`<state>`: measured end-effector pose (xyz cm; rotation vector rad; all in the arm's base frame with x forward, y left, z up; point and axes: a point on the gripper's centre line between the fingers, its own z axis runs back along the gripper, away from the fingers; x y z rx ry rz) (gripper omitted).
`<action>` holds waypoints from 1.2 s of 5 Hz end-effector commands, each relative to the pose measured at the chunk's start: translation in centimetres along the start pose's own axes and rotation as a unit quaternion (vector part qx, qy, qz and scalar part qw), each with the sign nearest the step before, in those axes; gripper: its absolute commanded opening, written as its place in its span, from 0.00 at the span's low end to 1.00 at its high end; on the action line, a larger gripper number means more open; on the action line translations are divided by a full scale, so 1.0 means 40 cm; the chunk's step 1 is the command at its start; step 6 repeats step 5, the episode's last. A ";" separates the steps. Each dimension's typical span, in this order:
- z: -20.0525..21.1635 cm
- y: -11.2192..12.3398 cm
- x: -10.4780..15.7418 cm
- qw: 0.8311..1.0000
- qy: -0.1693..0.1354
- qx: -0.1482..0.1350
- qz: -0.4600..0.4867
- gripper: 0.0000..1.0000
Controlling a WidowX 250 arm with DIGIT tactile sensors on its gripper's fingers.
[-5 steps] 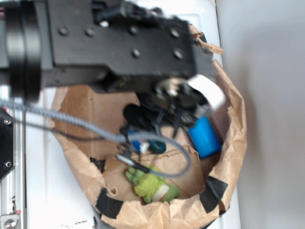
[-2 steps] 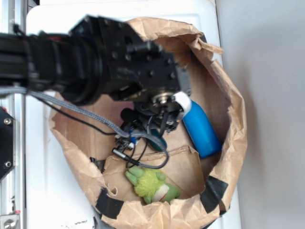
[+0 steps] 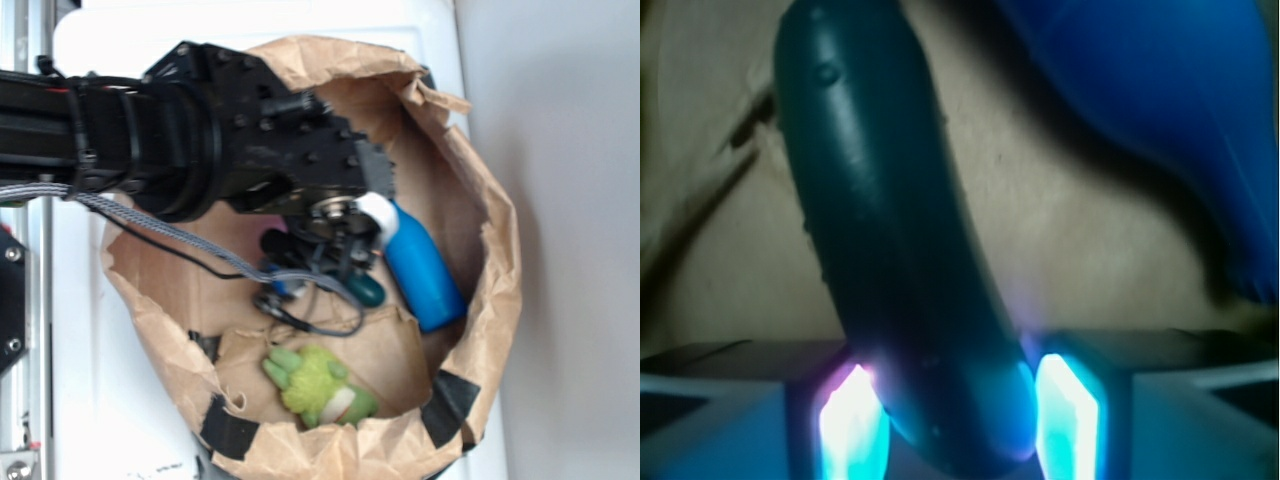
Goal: Grab the plastic pickle.
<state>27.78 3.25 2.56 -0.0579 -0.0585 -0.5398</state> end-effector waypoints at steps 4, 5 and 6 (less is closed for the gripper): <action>0.328 -0.086 0.044 0.996 -0.041 0.018 0.077 0.00; 0.309 -0.086 0.036 0.992 -0.036 0.050 0.112 0.00; 0.309 -0.086 0.036 0.992 -0.036 0.050 0.112 0.00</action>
